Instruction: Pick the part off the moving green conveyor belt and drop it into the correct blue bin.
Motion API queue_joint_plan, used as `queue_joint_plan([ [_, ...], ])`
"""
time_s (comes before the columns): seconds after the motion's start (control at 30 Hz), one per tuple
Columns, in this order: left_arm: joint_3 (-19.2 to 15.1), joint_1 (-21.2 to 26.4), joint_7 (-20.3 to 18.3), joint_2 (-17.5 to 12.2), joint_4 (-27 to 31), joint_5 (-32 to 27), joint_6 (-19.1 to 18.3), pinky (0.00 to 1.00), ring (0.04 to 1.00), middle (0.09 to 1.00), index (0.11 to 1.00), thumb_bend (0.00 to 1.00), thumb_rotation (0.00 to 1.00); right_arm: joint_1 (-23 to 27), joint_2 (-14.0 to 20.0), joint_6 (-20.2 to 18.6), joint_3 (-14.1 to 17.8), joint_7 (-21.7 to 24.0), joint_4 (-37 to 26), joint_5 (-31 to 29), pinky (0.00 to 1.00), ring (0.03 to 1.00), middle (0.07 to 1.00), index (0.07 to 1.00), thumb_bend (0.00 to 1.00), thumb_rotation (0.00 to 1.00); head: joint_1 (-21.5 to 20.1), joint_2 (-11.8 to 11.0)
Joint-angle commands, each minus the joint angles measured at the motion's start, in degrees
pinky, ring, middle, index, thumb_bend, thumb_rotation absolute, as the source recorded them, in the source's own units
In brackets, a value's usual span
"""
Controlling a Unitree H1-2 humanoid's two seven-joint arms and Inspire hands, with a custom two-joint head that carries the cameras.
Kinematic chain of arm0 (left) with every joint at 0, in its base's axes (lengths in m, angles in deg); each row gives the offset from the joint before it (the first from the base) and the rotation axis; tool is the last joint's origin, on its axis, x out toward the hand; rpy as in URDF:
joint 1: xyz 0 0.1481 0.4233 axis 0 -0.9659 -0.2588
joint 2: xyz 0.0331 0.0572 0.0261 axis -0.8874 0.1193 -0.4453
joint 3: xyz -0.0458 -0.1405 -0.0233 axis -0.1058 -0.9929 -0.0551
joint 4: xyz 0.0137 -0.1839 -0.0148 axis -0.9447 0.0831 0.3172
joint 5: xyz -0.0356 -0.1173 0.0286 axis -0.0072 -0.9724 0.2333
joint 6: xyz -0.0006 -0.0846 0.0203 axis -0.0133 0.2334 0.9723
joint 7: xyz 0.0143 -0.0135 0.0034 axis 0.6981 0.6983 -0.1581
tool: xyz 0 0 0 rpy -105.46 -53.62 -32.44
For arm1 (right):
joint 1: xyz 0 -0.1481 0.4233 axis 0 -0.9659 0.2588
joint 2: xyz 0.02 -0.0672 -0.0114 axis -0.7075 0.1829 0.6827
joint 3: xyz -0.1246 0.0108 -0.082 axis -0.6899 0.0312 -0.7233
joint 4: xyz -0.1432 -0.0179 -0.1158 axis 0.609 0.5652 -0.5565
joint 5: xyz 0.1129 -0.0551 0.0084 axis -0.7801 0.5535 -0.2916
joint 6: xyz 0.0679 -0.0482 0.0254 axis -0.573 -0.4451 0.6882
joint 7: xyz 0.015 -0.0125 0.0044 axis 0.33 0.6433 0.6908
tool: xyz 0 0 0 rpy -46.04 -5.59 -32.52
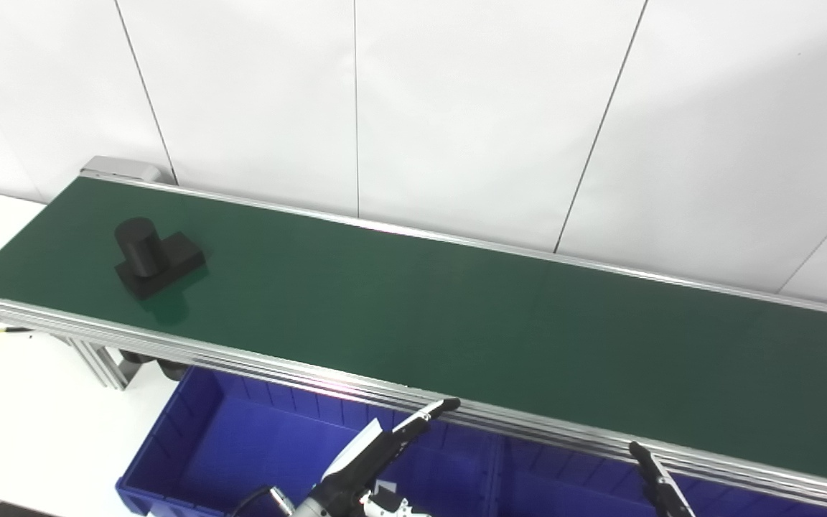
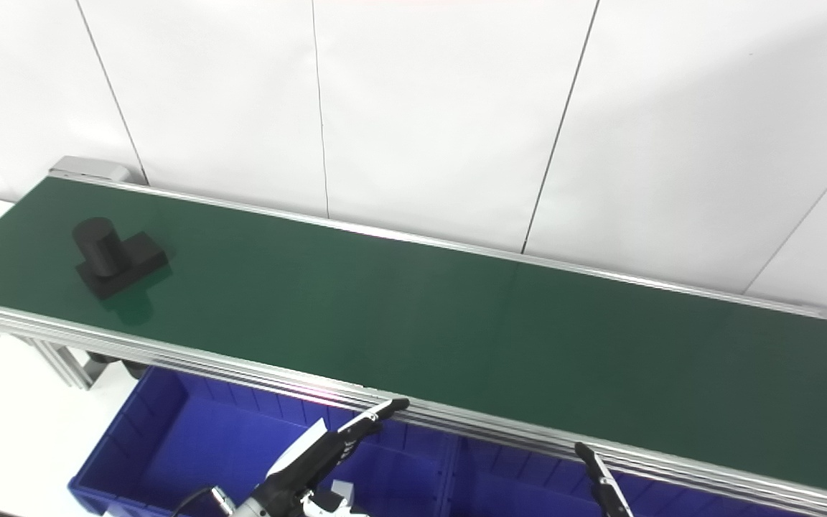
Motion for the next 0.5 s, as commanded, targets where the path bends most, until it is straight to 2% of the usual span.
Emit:
queue_joint_plan([
  [0.0, 0.2, 1.2, 0.7, 0.4, 0.9, -0.4, 1.9, 0.99, 1.0, 0.994, 0.952, 0.94, 0.28, 0.6, 0.7, 4.7, 0.5, 0.2, -0.3, -0.7, 0.94, 0.97, 0.967, 0.941, 0.99, 0.08, 0.3, -0.3],
  [0.17, 0.5, 1.4, 0.9, 0.4, 1.0, 0.4, 0.9, 0.99, 1.0, 0.996, 0.953, 0.95, 0.31, 1.0, 0.8, 7.9, 0.9, 0.1, 1.9, -1.5, 0.95, 0.967, 0.966, 0.936, 1.0, 0.07, 0.9, -0.9],
  [0.37, 0.9, 2.3, 1.4, 0.7, -1.7, 0.6, 3.5, 0.94, 0.98, 0.981, 0.945, 0.95, 0.3, 1.2, 0.9, 9.7, 1.6, 0.7, 3.5, -4.0, 0.96, 0.977, 0.969, 0.941, 0.99, 0.05, 5.8, -3.4],
  [0.47, 0.9, 2.3, 1.7, 1.1, -1.9, 0.7, 2.6, 0.92, 0.961, 0.969, 0.935, 0.96, 0.3, 1.1, 0.6, 9.6, 1.9, 0.8, 3.5, -4.9, 1.0, 0.998, 0.979, 0.941, 1.0, 0.02, 6.5, -4.0],
])
